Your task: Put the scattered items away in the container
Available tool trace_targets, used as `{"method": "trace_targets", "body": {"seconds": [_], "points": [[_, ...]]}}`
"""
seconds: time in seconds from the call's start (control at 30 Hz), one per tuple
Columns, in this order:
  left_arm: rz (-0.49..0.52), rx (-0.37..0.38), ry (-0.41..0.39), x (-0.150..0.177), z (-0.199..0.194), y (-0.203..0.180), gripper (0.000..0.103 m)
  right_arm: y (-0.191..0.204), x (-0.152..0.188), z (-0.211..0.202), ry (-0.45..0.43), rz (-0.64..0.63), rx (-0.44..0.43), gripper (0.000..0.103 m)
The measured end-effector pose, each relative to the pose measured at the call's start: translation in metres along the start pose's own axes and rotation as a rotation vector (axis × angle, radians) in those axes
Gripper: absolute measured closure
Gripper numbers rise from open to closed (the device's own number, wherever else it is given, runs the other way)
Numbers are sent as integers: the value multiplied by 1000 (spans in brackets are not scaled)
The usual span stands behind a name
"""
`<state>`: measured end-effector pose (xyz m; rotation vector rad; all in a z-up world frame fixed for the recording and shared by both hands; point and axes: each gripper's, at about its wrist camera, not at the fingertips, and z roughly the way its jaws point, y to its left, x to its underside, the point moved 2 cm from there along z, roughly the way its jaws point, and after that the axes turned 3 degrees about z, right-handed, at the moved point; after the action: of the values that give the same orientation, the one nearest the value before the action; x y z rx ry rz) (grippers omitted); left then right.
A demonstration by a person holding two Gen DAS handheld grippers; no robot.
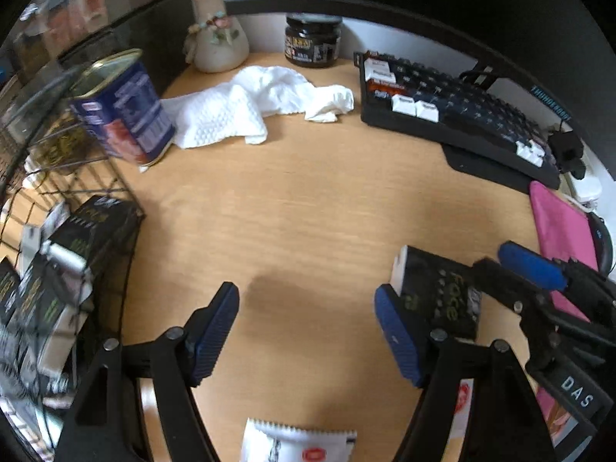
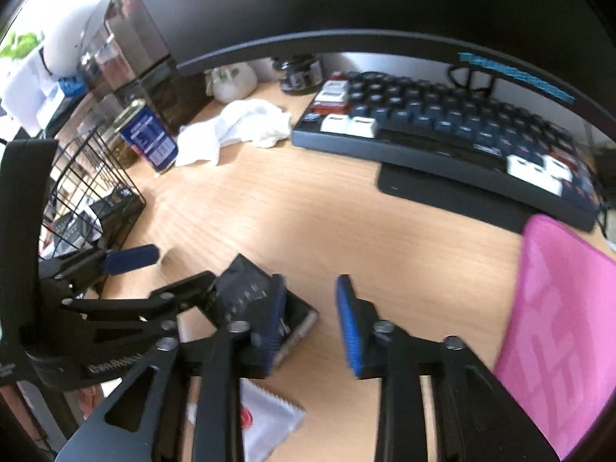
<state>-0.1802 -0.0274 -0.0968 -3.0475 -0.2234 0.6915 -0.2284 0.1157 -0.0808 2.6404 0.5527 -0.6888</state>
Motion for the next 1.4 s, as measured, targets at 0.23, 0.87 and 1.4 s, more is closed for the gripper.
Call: {"method": "trace_targets", "body": {"seconds": [0.23, 0.87, 1.4], "points": [[15, -13, -19, 30, -19, 17, 26, 6, 40, -27, -4, -10, 11, 38], [-44, 17, -39, 48, -26, 46, 26, 48, 70, -10, -1, -75, 169, 39], [44, -38, -43, 23, -20, -1, 26, 2, 68, -42, -29, -15, 121, 66]]}}
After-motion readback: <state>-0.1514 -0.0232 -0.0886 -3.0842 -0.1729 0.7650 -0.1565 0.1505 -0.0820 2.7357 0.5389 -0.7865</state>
